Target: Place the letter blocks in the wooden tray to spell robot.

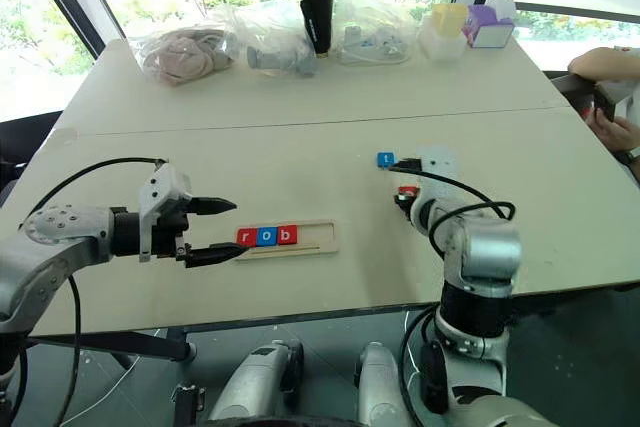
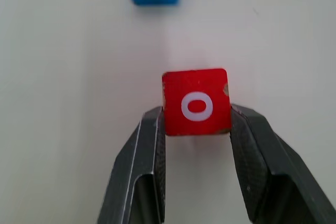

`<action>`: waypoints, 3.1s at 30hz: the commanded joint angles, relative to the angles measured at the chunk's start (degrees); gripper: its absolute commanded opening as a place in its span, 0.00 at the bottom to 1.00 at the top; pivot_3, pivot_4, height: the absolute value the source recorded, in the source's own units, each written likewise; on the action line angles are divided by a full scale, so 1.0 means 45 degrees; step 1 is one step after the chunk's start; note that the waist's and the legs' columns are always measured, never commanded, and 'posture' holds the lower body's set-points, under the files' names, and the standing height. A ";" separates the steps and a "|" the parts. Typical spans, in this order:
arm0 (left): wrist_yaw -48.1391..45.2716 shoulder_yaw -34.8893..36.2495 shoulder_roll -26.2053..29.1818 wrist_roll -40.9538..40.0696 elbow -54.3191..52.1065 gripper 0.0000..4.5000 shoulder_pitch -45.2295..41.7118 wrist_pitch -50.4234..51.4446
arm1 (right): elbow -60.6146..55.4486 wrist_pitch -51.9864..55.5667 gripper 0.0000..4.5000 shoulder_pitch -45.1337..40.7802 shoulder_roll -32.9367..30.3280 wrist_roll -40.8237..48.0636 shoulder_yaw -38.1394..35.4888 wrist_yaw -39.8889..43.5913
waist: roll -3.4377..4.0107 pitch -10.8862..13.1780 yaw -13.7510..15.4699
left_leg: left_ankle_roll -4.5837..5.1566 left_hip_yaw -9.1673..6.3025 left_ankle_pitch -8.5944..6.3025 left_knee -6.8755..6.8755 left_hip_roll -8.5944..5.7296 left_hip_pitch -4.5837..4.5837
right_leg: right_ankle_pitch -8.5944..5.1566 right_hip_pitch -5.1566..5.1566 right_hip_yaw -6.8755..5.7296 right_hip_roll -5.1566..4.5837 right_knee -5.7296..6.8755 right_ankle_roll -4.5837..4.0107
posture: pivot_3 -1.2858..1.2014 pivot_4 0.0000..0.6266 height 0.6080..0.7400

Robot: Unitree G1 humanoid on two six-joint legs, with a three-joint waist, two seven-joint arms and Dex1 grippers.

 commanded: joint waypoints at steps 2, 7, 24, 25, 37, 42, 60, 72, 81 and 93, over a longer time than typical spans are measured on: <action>-0.0312 -0.0245 -0.0067 0.0237 0.0183 1.00 -0.0384 -0.0368 | -0.2253 0.0254 0.25 0.0063 0.1899 -0.0377 -0.0825 -0.1063 | 0.0010 0.0001 -0.0084 | -0.0003 0.0001 -0.0002 -0.0001 0.0001 0.0002 | 0.0000 -0.0004 0.0002 0.0003 0.0001 0.0000 | 0.52 0.24 1.00; -0.0650 -0.0528 -0.0070 0.0476 0.0660 1.00 -0.0850 -0.0564 | -0.3747 0.0254 0.25 0.1172 0.2943 0.0346 0.0371 -0.1179 | 0.0018 -0.0001 -0.0059 | -0.0005 -0.0001 -0.0003 -0.0031 0.0008 0.0002 | -0.0001 -0.0025 0.0004 0.0002 -0.0008 -0.0003 | 0.52 0.24 1.00; -0.0938 -0.0712 -0.0174 0.0890 0.1018 1.00 -0.1028 -0.0787 | -0.3493 0.0254 0.76 0.3533 0.2609 0.7098 -0.0715 -0.3193 | 0.0009 -0.0008 -0.0063 | -0.0010 0.0009 0.0005 -0.0156 0.0009 0.0013 | 0.0002 -0.0017 0.0005 0.0001 -0.0121 -0.0002 | 0.52 0.24 1.00; -0.0933 -0.0711 -0.0169 0.0915 0.1014 1.00 -0.1009 -0.0786 | -0.3274 0.0254 0.88 0.3206 0.1801 0.8091 -0.0823 -0.3049 | 0.0005 -0.0010 -0.0066 | -0.0010 0.0009 0.0005 -0.0156 0.0009 0.0015 | 0.0002 -0.0013 0.0004 0.0000 -0.0126 -0.0002 | 0.52 0.24 1.00; -0.1238 -0.0733 -0.0107 0.1101 0.1231 1.00 -0.1244 -0.0864 | -0.1767 -0.5711 0.99 0.2940 -1.1935 1.0029 0.2052 0.7317 | -0.0012 0.0008 0.0056 | 0.0041 0.0017 0.0020 -0.0149 0.0015 0.0001 | -0.0022 0.0027 -0.0062 -0.0052 -0.0177 0.0027 | 0.52 0.24 1.00; -0.1360 -0.0741 -0.0061 0.1130 0.1178 1.00 -0.1325 -0.0829 | 0.1728 -1.2379 0.99 0.3251 -1.2915 0.6106 0.4575 1.0938 | -0.0032 0.0014 -0.0102 | 0.0072 0.0058 -0.0011 -0.0049 0.0014 0.0000 | -0.0023 0.0061 -0.0070 -0.0057 -0.0196 0.0036 | 0.52 0.24 1.00; -0.0960 0.0146 0.0353 0.0749 0.0125 1.00 -0.0580 -0.0219 | 0.8250 -1.7660 0.69 0.0311 -0.9872 0.2578 0.6783 1.3942 | -0.0032 0.0020 0.0075 | 0.0048 0.0056 -0.0029 0.0021 0.0043 -0.0012 | 0.0008 0.0055 -0.0078 -0.0050 -0.0143 0.0002 | 0.52 0.24 1.00; -0.1610 0.0339 0.1172 0.0599 -0.0307 1.00 0.0174 -0.0370 | 0.6035 -1.5202 0.26 -0.0837 -0.8911 0.3344 0.6574 1.3762 | -0.0029 0.0022 -0.0070 | 0.0045 0.0055 -0.0030 0.0032 0.0045 -0.0009 | 0.0012 0.0042 -0.0079 -0.0049 -0.0115 0.0007 | 0.52 0.24 1.00; -0.1567 0.0266 0.1421 0.0695 -0.0459 1.00 0.0325 -0.0565 | 0.4635 -1.3613 0.26 -0.1915 -0.6994 0.2577 0.8353 1.2911 | -0.0029 0.0020 0.0155 | 0.0007 0.0027 -0.0051 0.0037 0.0084 -0.0005 | 0.0013 0.0044 -0.0134 -0.0045 -0.0122 -0.0003 | 0.52 0.24 1.00; -0.0964 0.0071 0.1107 0.0739 -0.0961 1.00 0.0784 -0.0541 | 0.5672 -1.4595 0.26 -0.2227 -0.6636 0.1200 0.9675 1.3187 | -0.0029 0.0020 0.0265 | 0.0006 0.0038 -0.0049 0.0037 0.0070 -0.0005 | 0.0017 0.0048 -0.0137 -0.0032 -0.0108 -0.0004 | 0.52 0.24 1.00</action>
